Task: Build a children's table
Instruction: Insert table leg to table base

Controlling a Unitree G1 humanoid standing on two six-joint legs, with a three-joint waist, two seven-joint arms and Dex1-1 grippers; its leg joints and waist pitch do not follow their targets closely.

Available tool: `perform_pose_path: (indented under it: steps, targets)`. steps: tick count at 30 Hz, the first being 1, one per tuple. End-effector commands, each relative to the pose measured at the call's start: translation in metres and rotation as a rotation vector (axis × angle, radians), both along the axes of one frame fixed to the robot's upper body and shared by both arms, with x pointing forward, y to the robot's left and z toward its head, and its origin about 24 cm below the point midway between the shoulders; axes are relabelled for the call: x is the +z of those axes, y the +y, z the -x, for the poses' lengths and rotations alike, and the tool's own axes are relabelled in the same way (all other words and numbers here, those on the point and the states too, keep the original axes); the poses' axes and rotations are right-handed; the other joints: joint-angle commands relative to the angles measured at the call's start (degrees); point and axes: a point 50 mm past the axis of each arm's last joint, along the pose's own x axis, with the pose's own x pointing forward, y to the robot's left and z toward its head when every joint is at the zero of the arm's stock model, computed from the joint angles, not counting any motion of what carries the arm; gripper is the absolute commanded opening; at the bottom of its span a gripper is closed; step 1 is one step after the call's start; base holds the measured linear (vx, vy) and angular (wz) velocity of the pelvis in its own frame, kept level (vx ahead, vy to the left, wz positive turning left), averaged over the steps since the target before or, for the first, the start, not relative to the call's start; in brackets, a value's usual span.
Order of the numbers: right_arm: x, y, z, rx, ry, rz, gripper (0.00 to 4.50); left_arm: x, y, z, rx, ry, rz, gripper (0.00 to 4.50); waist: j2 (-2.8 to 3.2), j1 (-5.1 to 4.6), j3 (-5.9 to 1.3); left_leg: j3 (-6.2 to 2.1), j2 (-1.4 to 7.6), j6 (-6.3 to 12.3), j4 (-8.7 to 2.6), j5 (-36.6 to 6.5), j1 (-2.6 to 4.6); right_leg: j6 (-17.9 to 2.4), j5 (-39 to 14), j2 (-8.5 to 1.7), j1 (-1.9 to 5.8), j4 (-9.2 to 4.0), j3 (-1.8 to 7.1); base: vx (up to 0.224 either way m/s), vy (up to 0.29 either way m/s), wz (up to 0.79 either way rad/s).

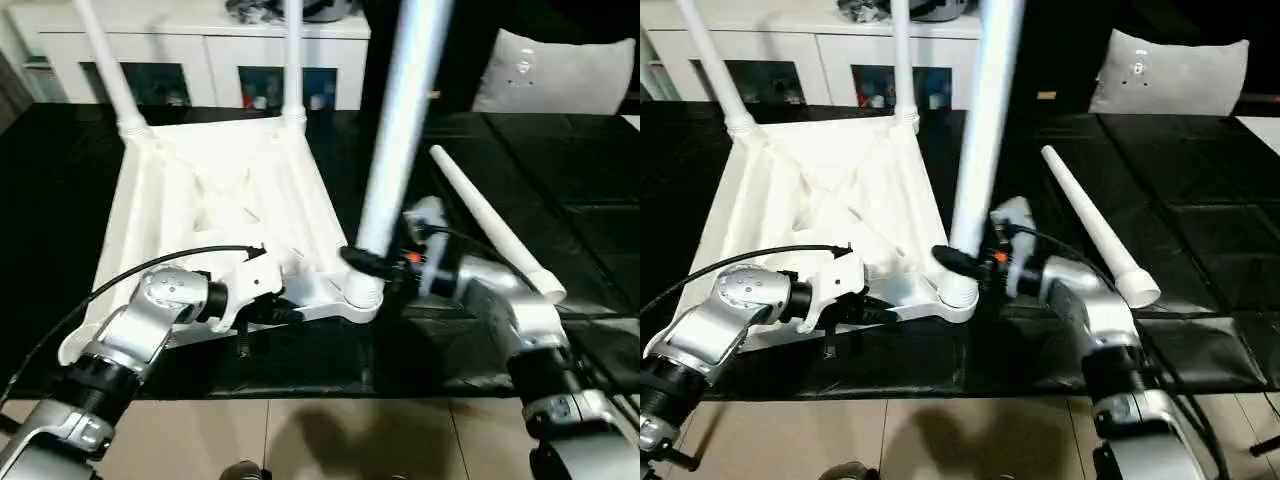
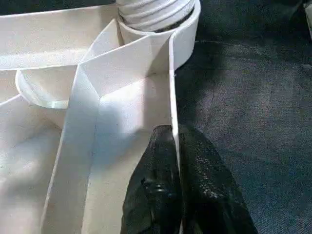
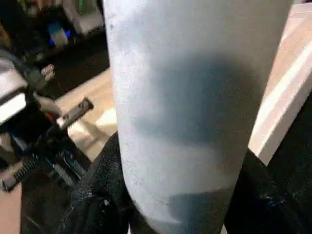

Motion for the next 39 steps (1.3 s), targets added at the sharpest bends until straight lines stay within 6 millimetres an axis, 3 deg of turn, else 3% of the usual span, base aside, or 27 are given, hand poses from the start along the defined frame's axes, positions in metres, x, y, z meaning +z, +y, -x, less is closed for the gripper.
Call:
perform_pose_path:
  steps: [1, 7, 10, 12, 15, 20, 27, 36, 39]
  targets:
    - [-0.009, -0.006, 0.005, -0.031, 0.044, -0.047, 1.89, 0.001, 0.0, -0.002, -0.01, -0.015, -0.02, 0.0, 0.69, 0.22, -4.11, -0.56, 1.92, -0.51, -4.28, -16.1, 1.46, -12.9, -9.8, -4.03, 2.26, -4.06, 1.99, 0.0, 0.0, 0.0]
    - [-0.033, -0.013, 0.018, -0.148, 0.063, -0.121, 1.89, 0.0, -0.002, -0.003, 0.001, -0.02, -0.008, 0.0, 1.18, 0.38, -4.0, -0.65, 1.96, -0.89, -4.46, -18.1, 1.53, -13.1, -11.1, -4.14, 2.08, -4.22, 1.92, 0.0, 0.0, 0.0]
    - [-0.037, -0.015, 0.02, -0.191, 0.046, -0.127, 1.89, -0.001, -0.003, -0.004, 0.001, -0.021, -0.006, 0.0, 1.44, 0.31, -3.78, -0.76, 1.9, -1.25, -4.69, -20.5, 1.65, -12.2, -15.1, -4.19, 1.85, -4.7, 1.93, 0.0, 0.0, 0.0]
    - [-0.043, -0.019, 0.025, -0.238, -0.02, -0.051, 1.89, -0.001, -0.004, -0.005, -0.001, -0.023, -0.004, 0.0, 1.75, 0.28, -3.69, -0.89, 1.86, -1.57, -4.73, -22.4, 1.82, -11.3, -18.7, -4.35, 1.66, -5.02, 1.98, 0.0, 0.0, 0.0]
    - [-0.044, -0.022, 0.027, -0.24, -0.075, 0.033, 1.89, -0.002, -0.004, -0.005, -0.003, -0.025, -0.005, 0.0, 1.67, 0.22, -3.64, -1.04, 1.95, -1.78, -4.91, -23.3, 1.83, -10.1, -21.1, -4.34, 1.58, -5.32, 1.99, 0.0, 0.0, 0.0]
    - [-0.04, -0.023, 0.031, -0.155, -0.199, 0.212, 1.89, -0.002, -0.004, -0.004, -0.023, -0.029, -0.017, 0.0, 1.79, -0.12, -3.57, -1.16, 1.92, -1.77, -5.12, -24.9, 1.89, -9.3, -22.8, -4.17, 1.43, -5.57, 2.05, 0.0, 0.0, 0.0]
    - [-0.048, -0.012, 0.032, 0.009, -0.152, 0.318, 1.89, -0.001, -0.002, -0.003, -0.071, -0.029, -0.045, 0.0, 1.6, -0.57, -3.62, -1.12, 1.9, -0.99, -5.22, -24.8, 1.72, -10.5, -19.8, -4.06, 1.64, -5.36, 2.02, 0.0, 0.0, 0.0]
    - [-0.051, 0.002, 0.024, 0.134, -0.057, 0.39, 1.89, 0.007, 0.002, -0.011, -0.131, -0.039, -0.09, 0.0, 1.64, -0.87, -3.08, -1.22, 1.73, -1.54, -5.3, -26.8, 2.03, -9.1, -26.2, -4.25, 1.27, -6.07, 2.07, 0.0, 0.0, 0.0]
    - [-0.05, 0.01, 0.024, 0.209, -0.031, 0.402, 1.89, 0.015, -0.001, -0.021, -0.133, -0.058, -0.089, 0.0, 1.55, -0.83, -2.71, -1.33, 1.78, -1.86, -5.39, -29.0, 2.67, -8.0, -30.5, -4.37, 0.9, -6.63, 2.06, 0.0, 0.0, 0.0]
